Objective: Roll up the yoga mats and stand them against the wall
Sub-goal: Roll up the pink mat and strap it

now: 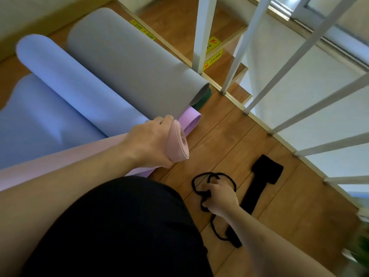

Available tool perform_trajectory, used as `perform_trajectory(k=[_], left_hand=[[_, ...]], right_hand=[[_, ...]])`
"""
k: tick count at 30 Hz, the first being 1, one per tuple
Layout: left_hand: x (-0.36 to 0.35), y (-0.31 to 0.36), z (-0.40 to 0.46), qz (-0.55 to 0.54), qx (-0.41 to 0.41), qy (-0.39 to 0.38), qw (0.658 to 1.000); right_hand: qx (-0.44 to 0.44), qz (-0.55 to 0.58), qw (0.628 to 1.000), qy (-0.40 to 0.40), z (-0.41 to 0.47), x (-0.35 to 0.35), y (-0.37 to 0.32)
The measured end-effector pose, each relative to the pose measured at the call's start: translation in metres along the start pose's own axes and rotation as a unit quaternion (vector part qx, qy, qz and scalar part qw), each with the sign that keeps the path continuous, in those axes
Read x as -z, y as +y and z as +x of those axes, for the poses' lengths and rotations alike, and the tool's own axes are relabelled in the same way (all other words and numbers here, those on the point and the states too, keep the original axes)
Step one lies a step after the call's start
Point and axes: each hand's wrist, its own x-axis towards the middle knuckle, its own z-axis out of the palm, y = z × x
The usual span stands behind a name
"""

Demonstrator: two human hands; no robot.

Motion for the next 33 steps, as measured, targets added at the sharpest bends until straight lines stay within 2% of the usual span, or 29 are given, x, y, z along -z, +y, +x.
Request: perform_trajectory(k=[2, 5, 9, 11, 13, 16, 19, 21, 23, 25, 28, 33], left_hand=[[-0.001, -0.001, -0.002, -0.006, -0.007, 0.002, 1.000], [-0.001, -0.004, -0.009, -0.012, -0.017, 0.009, 1.000], [0.008, -0.009, -0.021, -0.025, -0.018, 0.038, 0.999], [0.017, -0.014, -0.029, -0.037, -0.008, 0.057, 0.998], [0.030, -0.020, -0.040, -0.052, 0.014, 0.082, 0.995], [0.065, -0.027, -0.065, -0.087, 0.049, 0.129, 0.987], [0.111, -0.037, -0.105, -0.113, 0.064, 0.191, 0.973], [0.145, -0.043, -0.146, -0.132, 0.084, 0.244, 0.957], [0.176, -0.047, -0.193, -0.151, 0.110, 0.305, 0.934], [0.203, -0.050, -0.246, -0.179, 0.139, 0.361, 0.904], [0.225, -0.052, -0.334, -0.210, 0.178, 0.427, 0.861], [0.223, -0.044, -0.470, -0.234, 0.239, 0.510, 0.793]], right_hand=[[0.039, -0.063, 0.996, 0.044, 0.003, -0.007, -0.010], [0.063, -0.059, 0.992, 0.091, 0.005, -0.008, -0.018], [0.070, 0.102, 0.978, 0.167, -0.011, 0.024, -0.024], [0.054, 0.238, 0.957, 0.154, -0.021, 0.057, -0.029], [0.043, 0.425, 0.897, 0.118, -0.031, 0.096, -0.036], [0.066, 0.619, 0.779, 0.075, -0.051, 0.164, -0.060], [0.170, 0.725, 0.668, -0.014, -0.086, 0.236, -0.110], [0.251, 0.727, 0.634, -0.081, -0.122, 0.278, -0.158], [0.340, 0.678, 0.639, -0.131, -0.167, 0.307, -0.208], [0.424, 0.592, 0.672, -0.134, -0.215, 0.322, -0.258], [0.504, 0.458, 0.730, -0.052, -0.289, 0.328, -0.324], [0.564, 0.272, 0.780, 0.011, -0.399, 0.310, -0.395]])
